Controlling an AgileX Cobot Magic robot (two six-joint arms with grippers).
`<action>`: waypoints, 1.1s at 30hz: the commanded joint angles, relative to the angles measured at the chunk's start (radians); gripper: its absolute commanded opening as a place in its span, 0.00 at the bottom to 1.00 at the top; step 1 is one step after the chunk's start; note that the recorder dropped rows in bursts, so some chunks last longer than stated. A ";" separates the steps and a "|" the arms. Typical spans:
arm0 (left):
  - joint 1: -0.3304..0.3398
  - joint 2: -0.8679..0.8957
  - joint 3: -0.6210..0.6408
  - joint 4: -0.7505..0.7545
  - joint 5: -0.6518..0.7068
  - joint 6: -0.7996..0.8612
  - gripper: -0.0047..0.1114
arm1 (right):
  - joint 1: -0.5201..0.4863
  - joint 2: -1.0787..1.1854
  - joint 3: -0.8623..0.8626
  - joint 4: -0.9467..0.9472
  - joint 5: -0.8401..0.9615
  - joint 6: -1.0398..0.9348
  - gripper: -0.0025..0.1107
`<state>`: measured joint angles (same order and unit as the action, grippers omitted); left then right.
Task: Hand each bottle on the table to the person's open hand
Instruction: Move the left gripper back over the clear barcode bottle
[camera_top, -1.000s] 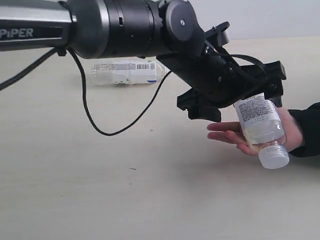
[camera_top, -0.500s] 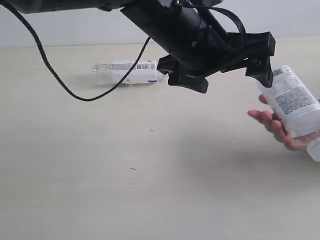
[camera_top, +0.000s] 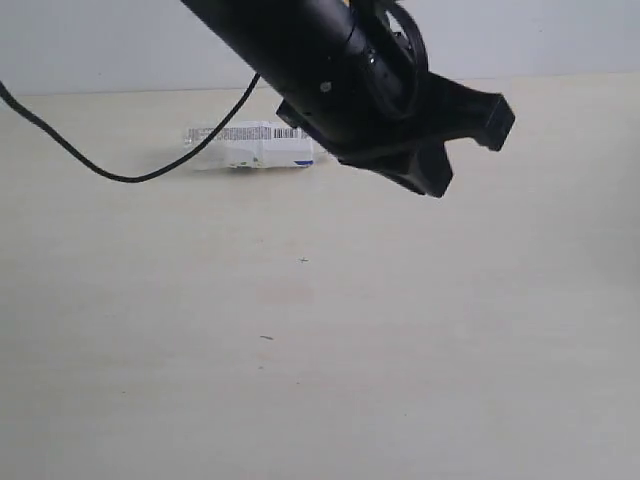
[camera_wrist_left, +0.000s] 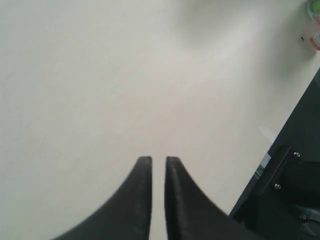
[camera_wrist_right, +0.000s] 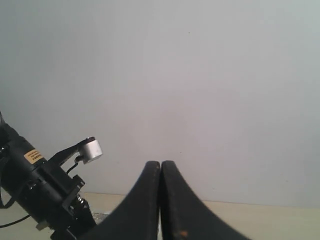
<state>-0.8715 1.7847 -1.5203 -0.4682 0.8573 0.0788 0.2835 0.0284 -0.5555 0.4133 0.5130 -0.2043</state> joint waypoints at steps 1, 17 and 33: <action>0.005 -0.041 0.118 0.014 -0.101 0.057 0.04 | -0.007 -0.003 0.001 0.000 -0.006 -0.001 0.02; 0.026 -0.092 0.288 0.015 -0.255 0.179 0.04 | -0.007 -0.028 0.099 -0.233 -0.149 -0.001 0.02; 0.075 -0.223 0.314 0.040 -0.247 0.179 0.04 | -0.007 -0.028 0.415 -0.292 -0.302 -0.001 0.02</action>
<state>-0.7978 1.5908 -1.2188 -0.4477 0.6225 0.2545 0.2821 0.0038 -0.1729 0.1327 0.2373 -0.2043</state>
